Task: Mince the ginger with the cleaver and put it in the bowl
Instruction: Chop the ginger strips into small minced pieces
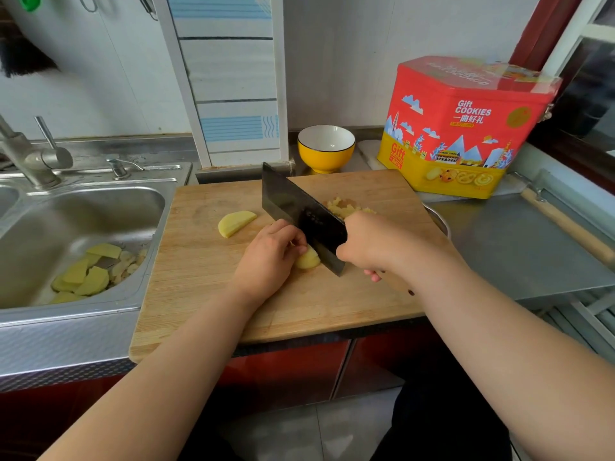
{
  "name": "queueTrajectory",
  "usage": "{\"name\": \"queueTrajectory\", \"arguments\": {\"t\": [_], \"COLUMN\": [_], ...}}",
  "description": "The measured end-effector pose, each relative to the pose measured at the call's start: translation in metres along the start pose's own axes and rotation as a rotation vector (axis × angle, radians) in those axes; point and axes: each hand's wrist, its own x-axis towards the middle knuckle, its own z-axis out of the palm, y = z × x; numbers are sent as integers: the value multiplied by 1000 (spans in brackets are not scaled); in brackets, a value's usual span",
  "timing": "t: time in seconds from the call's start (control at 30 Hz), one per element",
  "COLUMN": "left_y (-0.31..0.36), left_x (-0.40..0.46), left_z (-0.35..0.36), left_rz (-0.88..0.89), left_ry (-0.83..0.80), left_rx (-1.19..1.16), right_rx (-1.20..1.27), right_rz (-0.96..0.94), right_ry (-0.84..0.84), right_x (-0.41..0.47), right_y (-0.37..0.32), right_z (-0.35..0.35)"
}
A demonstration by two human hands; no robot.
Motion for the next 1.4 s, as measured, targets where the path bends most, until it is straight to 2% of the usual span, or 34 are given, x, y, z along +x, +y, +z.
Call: {"name": "queueTrajectory", "arguments": {"t": [0.13,0.43,0.9,1.1,1.23,1.4], "left_y": [2,5,5,6,5,5], "left_x": [-1,-2,-2,-3,-4,-4], "left_z": [-1,-2,-2,-2,-2,-2], "left_rz": [-21,-34,-12,-9,-32,-47], "left_ry": [0,8,34,36,30,37], "left_rx": [-19,34,49,32,14,12], "right_rx": [76,-12,-28,-13,81,123], "right_rz": [25,-6,25,31,52,3], "right_ry": [-2,0,-85,-42,-40,36], "right_x": [-1,-17,-9,-10,-6,-14], "right_y": [6,-3,-8,2,14,11], "right_z": [-6,-27,-10,3,-1,2]}}
